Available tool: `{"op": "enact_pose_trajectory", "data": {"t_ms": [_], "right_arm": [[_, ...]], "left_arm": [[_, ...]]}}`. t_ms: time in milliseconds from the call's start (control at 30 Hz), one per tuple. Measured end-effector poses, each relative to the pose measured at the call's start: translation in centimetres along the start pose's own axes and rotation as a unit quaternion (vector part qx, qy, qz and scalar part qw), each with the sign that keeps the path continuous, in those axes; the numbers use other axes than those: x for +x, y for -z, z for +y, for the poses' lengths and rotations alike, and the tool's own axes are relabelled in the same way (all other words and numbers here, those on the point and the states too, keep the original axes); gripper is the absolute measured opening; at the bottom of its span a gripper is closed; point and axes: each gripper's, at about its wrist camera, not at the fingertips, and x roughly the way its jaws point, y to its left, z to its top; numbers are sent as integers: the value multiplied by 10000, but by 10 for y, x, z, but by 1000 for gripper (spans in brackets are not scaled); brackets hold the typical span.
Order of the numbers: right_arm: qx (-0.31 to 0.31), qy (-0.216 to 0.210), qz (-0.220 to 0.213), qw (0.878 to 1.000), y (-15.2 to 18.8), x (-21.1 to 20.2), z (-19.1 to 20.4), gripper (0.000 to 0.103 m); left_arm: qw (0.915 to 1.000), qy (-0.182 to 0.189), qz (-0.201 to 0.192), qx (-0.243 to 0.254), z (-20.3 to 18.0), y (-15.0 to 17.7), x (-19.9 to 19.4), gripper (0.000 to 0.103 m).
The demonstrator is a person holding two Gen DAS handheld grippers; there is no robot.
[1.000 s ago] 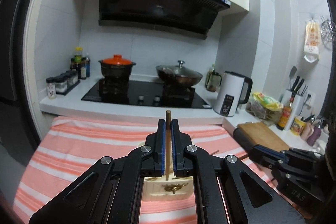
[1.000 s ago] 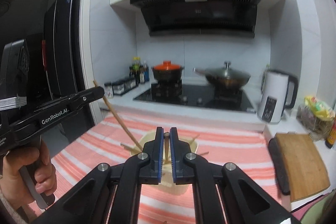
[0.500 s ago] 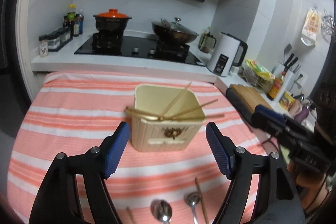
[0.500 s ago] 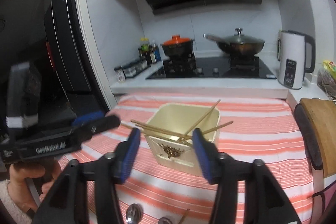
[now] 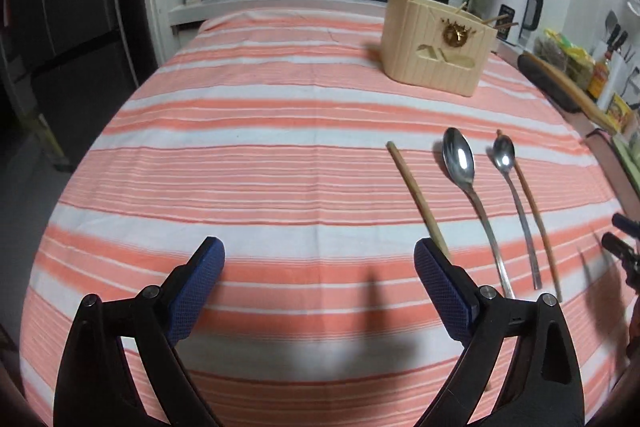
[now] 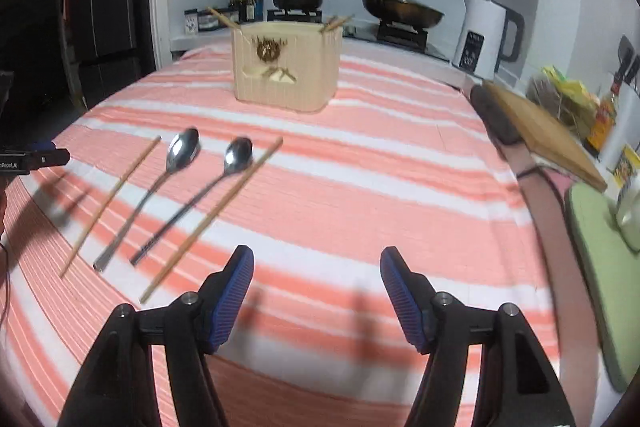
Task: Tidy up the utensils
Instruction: 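Open both tools and bring them back over the remaining utensils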
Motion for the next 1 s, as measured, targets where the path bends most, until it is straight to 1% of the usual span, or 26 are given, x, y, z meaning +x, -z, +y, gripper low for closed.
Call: {"op": "enact_pose_trajectory", "data": {"t_ms": [33,133,233,300,433,633,800,1000], "right_arm": [[127,-1,61,9999,6,1,-2,67],[327,38,177,9993,22,1,-5,67],[359,-4,305,9989,31,3,-3,67],[353,24,257,9990,34,1,-2,67],[415,146,320,9985,34,4,-3,67],[539,337,411,9971,34,7,-8,67],[497,364,480,9969,34,10,-5,67],[456,383,473,9971,34,9,-4,67]], "left_arm": [[10000,58,-39,58,-2,2,3,96],[9996,-137,215,138,-5,9,17,96],[9994,-138,327,18,0,21,24,96],[9989,-99,458,-79,6,25,27,96],[9984,6,448,-333,16,24,27,99],[9985,-93,490,-242,11,23,30,100],[9985,-40,456,-303,14,24,28,101],[9986,-86,452,-261,12,24,29,101]]}}
